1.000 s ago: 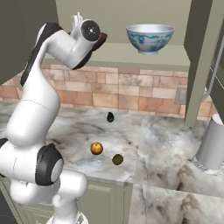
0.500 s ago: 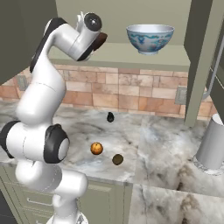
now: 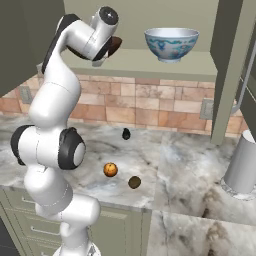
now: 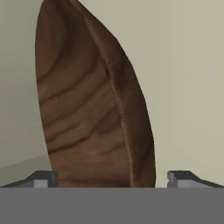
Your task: Pick both bowls and place them on the counter. Then place the kiwi in one bowl and place the orange in the other bowl.
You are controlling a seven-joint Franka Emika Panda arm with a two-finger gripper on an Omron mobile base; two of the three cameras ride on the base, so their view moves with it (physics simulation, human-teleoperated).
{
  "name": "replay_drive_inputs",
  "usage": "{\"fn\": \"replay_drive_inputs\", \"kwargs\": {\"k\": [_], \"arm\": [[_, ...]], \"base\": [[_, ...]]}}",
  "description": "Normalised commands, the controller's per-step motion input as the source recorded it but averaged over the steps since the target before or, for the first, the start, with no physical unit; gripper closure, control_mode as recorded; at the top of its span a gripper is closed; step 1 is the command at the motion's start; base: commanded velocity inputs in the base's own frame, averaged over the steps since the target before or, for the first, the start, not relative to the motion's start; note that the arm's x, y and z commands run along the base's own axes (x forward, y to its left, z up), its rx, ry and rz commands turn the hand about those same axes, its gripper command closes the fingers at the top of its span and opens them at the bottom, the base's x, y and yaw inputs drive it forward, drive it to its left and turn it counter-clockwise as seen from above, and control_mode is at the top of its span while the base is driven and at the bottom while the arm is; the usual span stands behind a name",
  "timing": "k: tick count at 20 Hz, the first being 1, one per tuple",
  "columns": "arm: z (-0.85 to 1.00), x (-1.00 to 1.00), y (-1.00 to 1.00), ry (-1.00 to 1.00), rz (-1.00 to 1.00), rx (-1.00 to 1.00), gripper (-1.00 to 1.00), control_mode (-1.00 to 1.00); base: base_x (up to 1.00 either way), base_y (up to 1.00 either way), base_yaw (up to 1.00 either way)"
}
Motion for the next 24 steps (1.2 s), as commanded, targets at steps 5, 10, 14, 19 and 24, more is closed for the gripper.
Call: {"fn": "replay_drive_inputs", "kwargs": {"k": [5,10,14,19,24], "arm": [[-0.24,0.09,0.06,0.08,0.0,-0.06,1.0,-1.0],[-0.17,-0.1,0.0,0.03,0.02,-0.02,1.0,-1.0],[-0.06,-0.35,0.0,0.06,0.05,0.0,1.0,-1.0],[0.01,-0.5,0.0,0.08,0.09,0.0,1.0,-1.0],[0.03,-0.68,0.0,0.03,0.14,-0.01,1.0,-1.0]], "base": [[0.0,0.0,0.0],[0.0,0.0,0.0],[0.0,0.0,0.0],[0.0,0.0,0.0],[0.0,0.0,0.0]]}}
